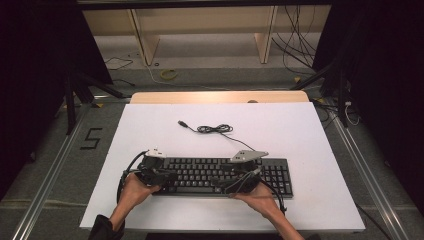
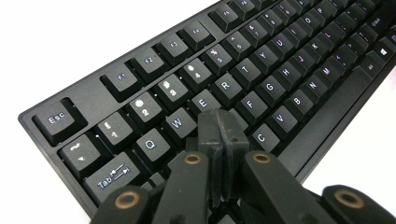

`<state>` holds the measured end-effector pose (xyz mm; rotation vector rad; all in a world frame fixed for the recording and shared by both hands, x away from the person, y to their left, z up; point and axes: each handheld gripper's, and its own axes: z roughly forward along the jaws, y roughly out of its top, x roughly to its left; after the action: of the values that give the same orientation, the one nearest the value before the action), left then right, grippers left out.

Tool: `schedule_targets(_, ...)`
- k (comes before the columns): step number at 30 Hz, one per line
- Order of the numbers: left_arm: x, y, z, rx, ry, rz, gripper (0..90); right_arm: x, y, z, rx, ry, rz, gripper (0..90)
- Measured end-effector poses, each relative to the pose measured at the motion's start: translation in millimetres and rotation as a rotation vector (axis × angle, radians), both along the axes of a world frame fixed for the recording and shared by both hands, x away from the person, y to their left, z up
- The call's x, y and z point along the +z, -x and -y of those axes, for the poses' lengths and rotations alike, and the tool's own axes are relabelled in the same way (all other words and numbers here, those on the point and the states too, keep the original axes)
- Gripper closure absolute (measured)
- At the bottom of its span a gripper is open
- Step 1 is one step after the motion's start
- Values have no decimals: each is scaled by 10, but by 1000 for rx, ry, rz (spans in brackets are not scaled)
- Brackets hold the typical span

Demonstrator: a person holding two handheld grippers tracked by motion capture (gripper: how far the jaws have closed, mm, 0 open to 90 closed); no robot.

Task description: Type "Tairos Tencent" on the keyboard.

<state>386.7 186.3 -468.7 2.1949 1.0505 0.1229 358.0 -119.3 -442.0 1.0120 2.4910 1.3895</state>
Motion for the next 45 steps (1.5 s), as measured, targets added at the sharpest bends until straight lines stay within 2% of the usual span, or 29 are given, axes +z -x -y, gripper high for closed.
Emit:
schedule_targets(7, -4, -1, 5, 0, 4, -2, 890, -4, 1, 3, 0, 3, 0, 351)
schedule_targets(10, -29, -5, 14, -3, -11, -12, 890, -1, 1, 5, -4, 6, -2, 351)
schedule_targets(12, -37, 0, 20, 0, 2, -14, 892, 2, -1, 10, -5, 1, -1, 351)
schedule_targets(18, -12, 10, 29, 0, -9, -5, 891, 14, 4, 13, -6, 0, 1, 352)
schedule_targets(22, 33, 28, 19, 21, 21, 18, 882, 15, 1, 11, -5, -3, 3, 352)
schedule_targets(28, 71, 39, -2, 22, 54, 16, 782, 16, 4, 0, -2, -4, 4, 352)
schedule_targets(34, 116, 61, -23, 32, 104, 20, 607, 12, 8, -15, 2, -5, 6, 352)
schedule_targets(38, 144, 79, -38, 48, 134, 38, 493, 9, 9, -27, 4, -6, 0, 353)
schedule_targets(45, 172, 106, -87, 71, 170, 59, 380, -4, 14, -62, 14, -5, -2, 353)
